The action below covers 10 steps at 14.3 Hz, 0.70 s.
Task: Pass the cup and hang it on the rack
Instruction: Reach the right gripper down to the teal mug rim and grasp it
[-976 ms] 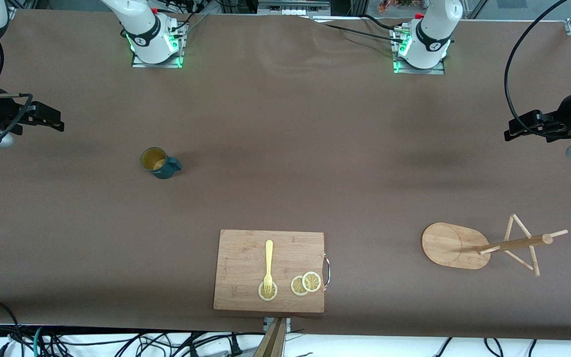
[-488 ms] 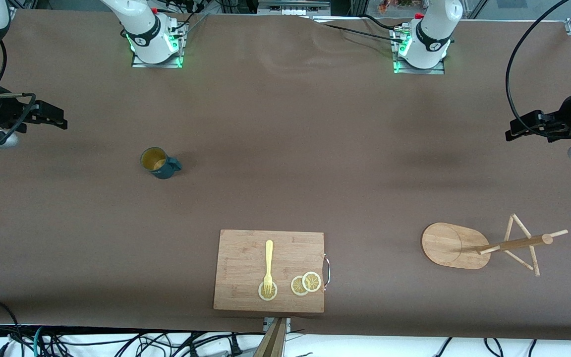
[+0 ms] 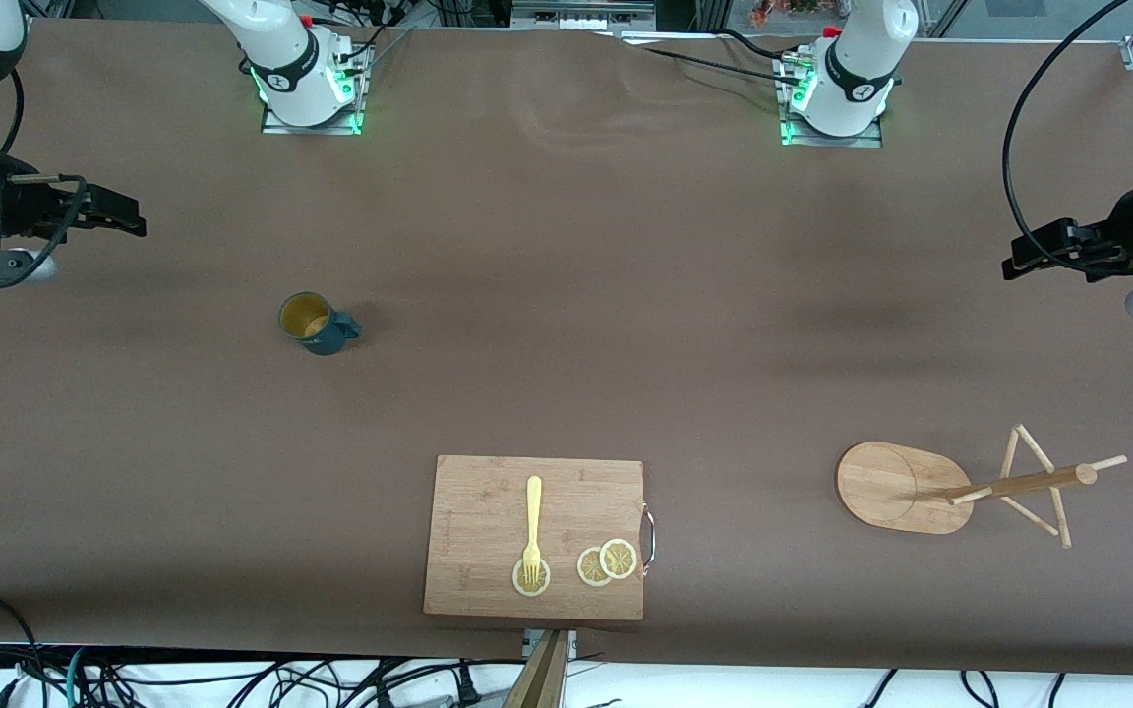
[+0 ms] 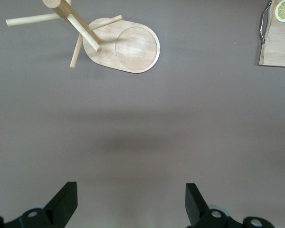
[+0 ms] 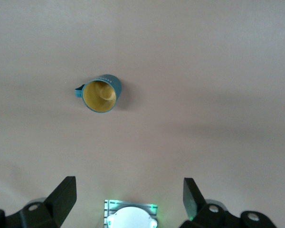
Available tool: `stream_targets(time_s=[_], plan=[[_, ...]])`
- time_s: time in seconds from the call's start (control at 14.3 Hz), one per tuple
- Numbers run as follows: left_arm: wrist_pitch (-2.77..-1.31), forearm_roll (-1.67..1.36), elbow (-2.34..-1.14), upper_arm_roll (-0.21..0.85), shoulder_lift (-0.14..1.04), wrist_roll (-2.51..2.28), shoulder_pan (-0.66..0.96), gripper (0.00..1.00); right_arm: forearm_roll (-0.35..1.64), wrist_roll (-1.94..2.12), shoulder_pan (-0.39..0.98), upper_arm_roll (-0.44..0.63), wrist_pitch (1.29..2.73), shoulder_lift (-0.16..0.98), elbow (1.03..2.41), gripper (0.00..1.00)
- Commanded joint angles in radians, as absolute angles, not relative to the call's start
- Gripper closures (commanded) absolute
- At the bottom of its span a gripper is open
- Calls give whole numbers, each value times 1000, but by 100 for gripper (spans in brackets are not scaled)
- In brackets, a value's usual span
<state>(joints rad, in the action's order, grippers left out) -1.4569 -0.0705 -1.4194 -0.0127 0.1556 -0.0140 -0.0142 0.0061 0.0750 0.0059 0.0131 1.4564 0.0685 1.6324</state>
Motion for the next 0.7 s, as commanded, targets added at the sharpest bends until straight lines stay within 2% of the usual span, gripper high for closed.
stream_targets(time_s=[0.0,0.14,0.35,0.49,0.63], plan=[[-1453,-51,-1387,-12,170,-5,-11,0,21,47,9,11,1471,60,1704,1],[-1453,-51,-1387,-12,170,-5,-15,0,25,57,29,6,1459,83,1733,0],[-1453,-51,-1387,-12,170,-5,-14,0,25,67,37,-29,1550,71,1914,0],[-1453,-51,-1387,-12,170,-5,-14,0,9,68,38,-66,1737,43,2040,0],[-1453,-51,-1387,-12,170,-5,-14,0,8,71,35,-60,1981,46,2155,0]])
